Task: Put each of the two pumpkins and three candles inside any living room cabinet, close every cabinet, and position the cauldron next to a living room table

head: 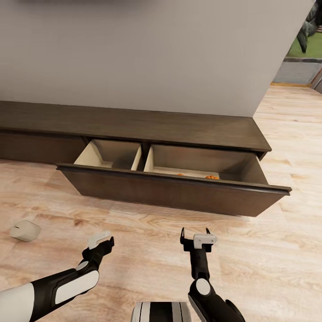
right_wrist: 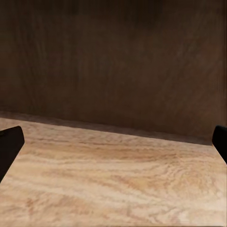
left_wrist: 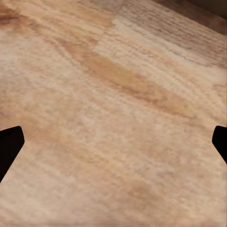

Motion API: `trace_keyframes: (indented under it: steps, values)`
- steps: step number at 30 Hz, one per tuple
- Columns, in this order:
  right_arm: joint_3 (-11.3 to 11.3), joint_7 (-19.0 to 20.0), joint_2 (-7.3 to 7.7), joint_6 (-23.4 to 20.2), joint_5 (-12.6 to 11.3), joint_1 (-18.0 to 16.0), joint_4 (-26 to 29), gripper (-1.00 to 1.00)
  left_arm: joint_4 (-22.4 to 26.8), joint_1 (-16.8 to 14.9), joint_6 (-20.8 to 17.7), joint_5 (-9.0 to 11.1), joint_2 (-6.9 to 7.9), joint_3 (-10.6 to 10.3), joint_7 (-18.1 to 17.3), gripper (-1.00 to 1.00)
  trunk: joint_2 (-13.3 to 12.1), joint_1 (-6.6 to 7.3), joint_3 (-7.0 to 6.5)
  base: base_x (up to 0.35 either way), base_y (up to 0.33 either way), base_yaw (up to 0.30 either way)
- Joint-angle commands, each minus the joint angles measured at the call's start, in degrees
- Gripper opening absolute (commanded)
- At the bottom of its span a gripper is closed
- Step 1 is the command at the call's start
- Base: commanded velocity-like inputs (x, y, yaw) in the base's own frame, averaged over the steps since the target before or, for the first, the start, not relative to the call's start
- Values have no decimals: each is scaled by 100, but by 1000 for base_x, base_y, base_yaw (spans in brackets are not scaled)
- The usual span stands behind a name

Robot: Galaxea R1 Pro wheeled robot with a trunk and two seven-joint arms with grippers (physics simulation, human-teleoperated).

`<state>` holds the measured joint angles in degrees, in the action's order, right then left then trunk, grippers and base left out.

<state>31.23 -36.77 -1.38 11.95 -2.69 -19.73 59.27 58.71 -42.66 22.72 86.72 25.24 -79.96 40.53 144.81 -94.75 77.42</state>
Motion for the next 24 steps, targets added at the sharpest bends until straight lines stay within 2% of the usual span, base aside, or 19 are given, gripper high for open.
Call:
trace_keyframes:
  steps: [1,4,5,6,7,10,13,19,24]
  values:
    - [-17,-16,7,26,-37,-5,-21,100,9,-12,31,29,2,-30,16,100,2,1,4,0,0,8]
    - [-483,59,19,26,-57,-18,-277,100,9,-10,31,29,-7,-42,13,100,2,1,4,0,0,3]
    - [-565,104,20,24,-59,-27,-303,100,9,-11,31,29,-7,-42,14,100,2,1,4,0,0,2]
    - [-742,247,21,22,-61,-58,-369,100,9,-11,31,29,-10,-45,13,100,2,1,4,0,0,1]
    - [-1187,674,20,19,-64,-172,-627,100,9,-7,31,31,-19,-56,12,100,2,1,4,0,0,0]
    - [-1523,959,26,34,-64,-462,-1145,100,9,-10,31,30,-23,-106,11,100,2,1,4,0,0,0]
    - [-1599,1019,78,54,-74,-663,-1487,100,9,-10,31,30,-20,-120,14,100,2,1,4,0,0,0]
    - [-1634,1036,139,67,-74,-742,-1621,100,9,-9,31,29,-24,-134,7,100,2,1,4,55,0,0]
    - [-1638,1032,146,116,-74,-751,-1636,100,7,-10,31,29,-27,-318,-12,100,2,1,4,249,0,0]
